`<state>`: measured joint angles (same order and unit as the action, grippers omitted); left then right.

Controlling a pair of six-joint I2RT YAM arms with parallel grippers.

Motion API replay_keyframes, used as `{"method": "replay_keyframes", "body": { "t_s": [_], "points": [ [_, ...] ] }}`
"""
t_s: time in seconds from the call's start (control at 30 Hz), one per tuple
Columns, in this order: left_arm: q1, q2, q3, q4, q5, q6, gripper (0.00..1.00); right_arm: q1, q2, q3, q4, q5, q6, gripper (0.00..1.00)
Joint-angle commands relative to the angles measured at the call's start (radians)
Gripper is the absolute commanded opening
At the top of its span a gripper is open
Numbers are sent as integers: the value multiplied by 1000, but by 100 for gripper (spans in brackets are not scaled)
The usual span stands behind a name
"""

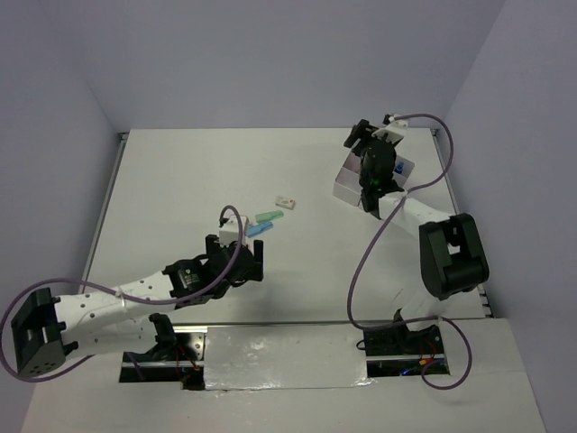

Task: Sort the stationery into containers
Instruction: Place the stationery in the storage box, then pick up the stationery from the center of the board.

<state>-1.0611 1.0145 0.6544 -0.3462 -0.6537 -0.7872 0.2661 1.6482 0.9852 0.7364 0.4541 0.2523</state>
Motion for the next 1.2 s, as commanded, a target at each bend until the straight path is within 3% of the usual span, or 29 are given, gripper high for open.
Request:
{"method": "replay_keyframes", "body": {
  "t_s": [0.0, 0.13, 0.27, 0.53, 0.8, 0.9, 0.93, 1.03, 1.17],
  "points": [
    [62, 44, 11, 24, 38, -41, 99, 13, -109, -23, -35, -26, 71, 77],
    [151, 157, 31, 20, 62, -73, 99, 31, -231, -25, -254, -165, 148, 81],
    [216, 304, 76, 30, 106, -52, 99, 53, -269, 40, -647, -276, 252, 82],
    [273, 527, 151, 69, 232, 8, 90, 174, -487, -262, -681, -333, 326, 83],
    [271, 613, 125, 71, 261, -17, 60, 254, -688, -342, -769, -371, 321, 83],
    [270, 602, 76, 105, 298, -17, 33, 259, -772, -365, -747, -449, 335, 84],
    [262, 584, 64, 114, 313, -23, 19, 260, -798, -381, -740, -477, 344, 84],
    [242, 529, 31, 139, 325, -30, 6, 263, -798, -407, -689, -537, 363, 85],
    [190, 431, 13, 185, 304, -9, 3, 272, -719, -439, -616, -618, 404, 84]
  ]
}}
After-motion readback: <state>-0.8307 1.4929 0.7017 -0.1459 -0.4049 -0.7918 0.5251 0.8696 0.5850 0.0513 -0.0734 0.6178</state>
